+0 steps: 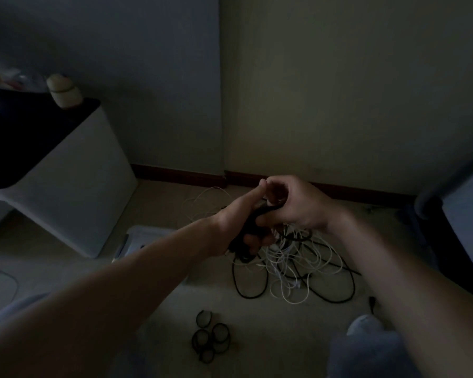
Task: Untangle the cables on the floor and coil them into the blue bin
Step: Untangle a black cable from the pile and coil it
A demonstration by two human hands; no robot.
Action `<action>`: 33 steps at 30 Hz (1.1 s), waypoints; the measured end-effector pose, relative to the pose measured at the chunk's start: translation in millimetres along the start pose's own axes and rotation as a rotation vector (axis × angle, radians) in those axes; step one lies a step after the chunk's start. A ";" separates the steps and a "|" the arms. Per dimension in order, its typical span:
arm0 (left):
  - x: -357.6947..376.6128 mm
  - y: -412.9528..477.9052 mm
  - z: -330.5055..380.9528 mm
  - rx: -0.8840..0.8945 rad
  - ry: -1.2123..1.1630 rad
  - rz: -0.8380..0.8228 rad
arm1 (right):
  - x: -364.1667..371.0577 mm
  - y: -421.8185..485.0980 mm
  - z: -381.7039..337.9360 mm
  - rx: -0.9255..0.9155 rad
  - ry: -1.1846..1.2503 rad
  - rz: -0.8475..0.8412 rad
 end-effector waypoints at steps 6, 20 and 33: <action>5.0 -3.2 8.4 0.052 -0.013 -0.149 | -6.3 -4.5 2.7 0.006 0.257 -0.168; 15.3 -6.7 13.7 0.088 -0.146 -0.344 | -30.4 5.2 20.7 -0.019 0.291 -0.012; 8.7 -6.9 30.3 0.143 -0.252 -0.317 | -33.6 9.6 41.3 0.057 0.236 0.176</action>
Point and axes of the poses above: each hand's wrist, its own y-axis towards the middle knuckle, its own x-axis out of the palm, z = x × y, the point moved 8 cm from there along y, towards the middle knuckle, and after that the axes turned 15 degrees about x, right-handed, at the moved point
